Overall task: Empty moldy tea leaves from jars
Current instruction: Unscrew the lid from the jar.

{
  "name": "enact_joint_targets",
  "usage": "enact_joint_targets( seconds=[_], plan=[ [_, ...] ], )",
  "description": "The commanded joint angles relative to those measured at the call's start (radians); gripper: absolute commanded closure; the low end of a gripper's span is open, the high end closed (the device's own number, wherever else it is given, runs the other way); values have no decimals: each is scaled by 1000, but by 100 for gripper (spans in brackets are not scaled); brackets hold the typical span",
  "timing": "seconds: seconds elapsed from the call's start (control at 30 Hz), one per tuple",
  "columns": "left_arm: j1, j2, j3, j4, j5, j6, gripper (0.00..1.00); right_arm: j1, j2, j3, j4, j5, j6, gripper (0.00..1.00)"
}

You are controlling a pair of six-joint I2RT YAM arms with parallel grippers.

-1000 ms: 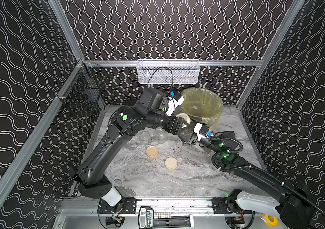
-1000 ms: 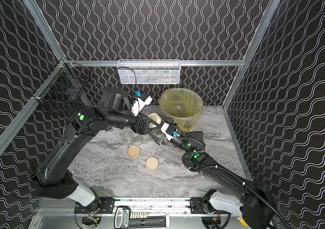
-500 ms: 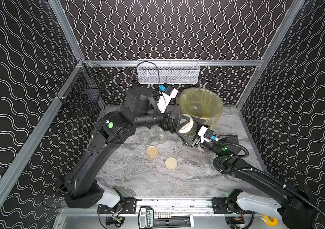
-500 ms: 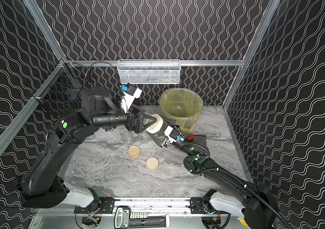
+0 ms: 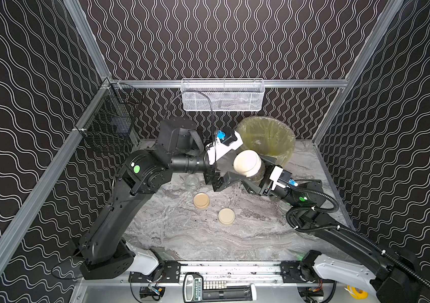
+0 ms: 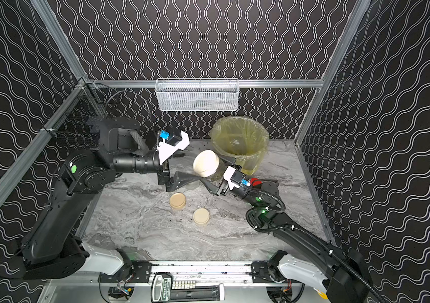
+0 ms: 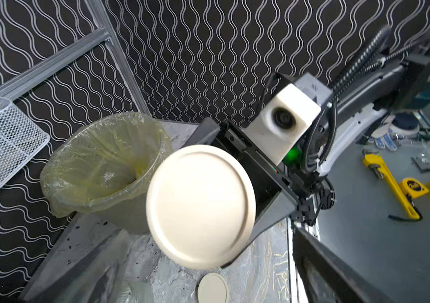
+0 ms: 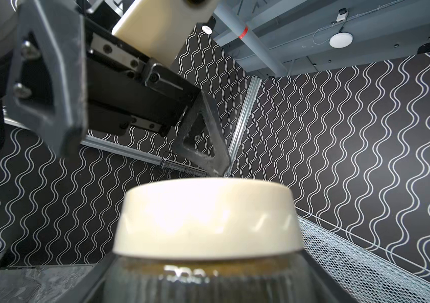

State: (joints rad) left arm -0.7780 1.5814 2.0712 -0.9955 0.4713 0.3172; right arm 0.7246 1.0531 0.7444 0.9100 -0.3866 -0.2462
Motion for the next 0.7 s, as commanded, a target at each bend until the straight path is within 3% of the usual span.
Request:
enact_joint_targets(
  seconds=[0.0,0.33,0.37,0.5,0.67],
  plan=[
    [1,24,9,-20,36,117,1,1,-2,22,10,-34,10,82],
    [1,101,67,-23,53,88,2,1,6,33,-2,-68,13,82],
    [0,101,66,-21,57,85,4,1,6,31,-2,-67,13,82],
    [1,100,57,-2,85,60,33,1,2,32,-12,-70,8,82],
    [1,96,50,26,107,-5,45,1,3,29,-8,-62,1,82]
  ],
)
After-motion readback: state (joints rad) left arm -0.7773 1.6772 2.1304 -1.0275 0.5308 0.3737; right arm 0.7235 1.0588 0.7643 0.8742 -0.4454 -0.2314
